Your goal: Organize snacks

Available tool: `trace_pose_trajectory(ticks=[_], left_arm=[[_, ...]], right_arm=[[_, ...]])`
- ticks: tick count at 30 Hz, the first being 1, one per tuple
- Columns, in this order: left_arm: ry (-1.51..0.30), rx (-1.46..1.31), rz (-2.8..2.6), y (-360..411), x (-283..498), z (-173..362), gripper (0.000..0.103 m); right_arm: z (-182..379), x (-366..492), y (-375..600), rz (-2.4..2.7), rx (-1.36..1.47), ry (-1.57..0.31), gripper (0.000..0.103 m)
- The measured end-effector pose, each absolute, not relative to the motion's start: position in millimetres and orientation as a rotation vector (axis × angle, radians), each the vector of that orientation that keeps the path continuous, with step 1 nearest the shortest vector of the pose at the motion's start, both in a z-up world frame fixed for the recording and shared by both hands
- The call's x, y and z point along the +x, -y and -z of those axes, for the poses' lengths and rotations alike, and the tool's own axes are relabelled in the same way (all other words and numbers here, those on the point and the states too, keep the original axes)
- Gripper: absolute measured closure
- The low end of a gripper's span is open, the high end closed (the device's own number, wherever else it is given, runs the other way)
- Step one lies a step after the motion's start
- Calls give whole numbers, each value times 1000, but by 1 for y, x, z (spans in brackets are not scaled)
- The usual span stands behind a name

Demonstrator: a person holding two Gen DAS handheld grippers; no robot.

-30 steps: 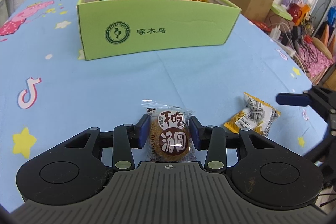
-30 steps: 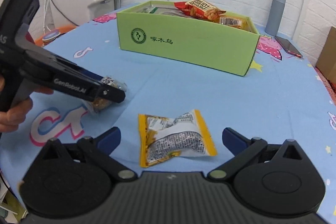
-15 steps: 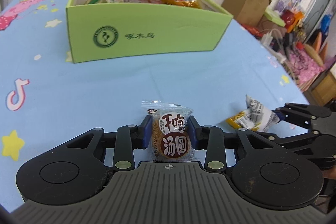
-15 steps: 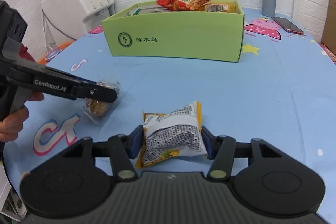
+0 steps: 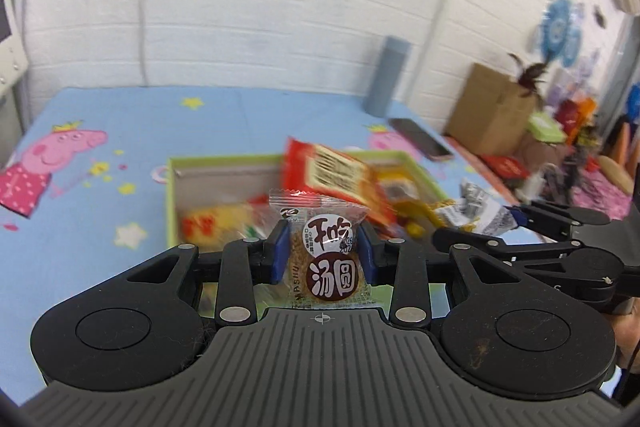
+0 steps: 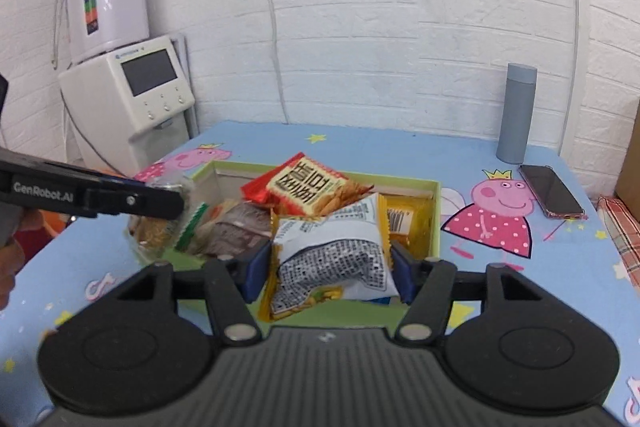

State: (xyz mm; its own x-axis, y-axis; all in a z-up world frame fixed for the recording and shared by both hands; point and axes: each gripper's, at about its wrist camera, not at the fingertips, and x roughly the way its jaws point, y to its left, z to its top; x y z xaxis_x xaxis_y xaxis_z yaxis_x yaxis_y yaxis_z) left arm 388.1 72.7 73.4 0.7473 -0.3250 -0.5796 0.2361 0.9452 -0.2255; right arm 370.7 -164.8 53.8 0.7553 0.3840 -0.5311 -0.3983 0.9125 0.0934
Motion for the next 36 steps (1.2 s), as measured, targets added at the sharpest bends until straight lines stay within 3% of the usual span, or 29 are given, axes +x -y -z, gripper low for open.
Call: trace_pose_trajectory(ticks=[4,5,7,11,13,22,36], left_arm=[[-696,-132,223,-90,438,-51,81],[-701,-127,206,-92,445,-45,78],[-707,-111,199,-95,451,-36,59],[-646,-105,221,-93,436,-39,48],[-596,-96,220,-90,417,-50,36],[-503,-76,216,-64,328,-86,23],[-548,-96,100,-15,172,-37,8]], right_arm=[[-14,425,144,-440,-89,-640,24],[-12,424,135,-465,-125,-647,10],[-11,421,126,-469,-138,-639,1],[-17,414,123,-456,-163,-606,1],[-23,406,126,-431,-173,-586,1],[-51,329,147,-374,-137,-538,0],[-26,174,168,-72,-49,-522,0]])
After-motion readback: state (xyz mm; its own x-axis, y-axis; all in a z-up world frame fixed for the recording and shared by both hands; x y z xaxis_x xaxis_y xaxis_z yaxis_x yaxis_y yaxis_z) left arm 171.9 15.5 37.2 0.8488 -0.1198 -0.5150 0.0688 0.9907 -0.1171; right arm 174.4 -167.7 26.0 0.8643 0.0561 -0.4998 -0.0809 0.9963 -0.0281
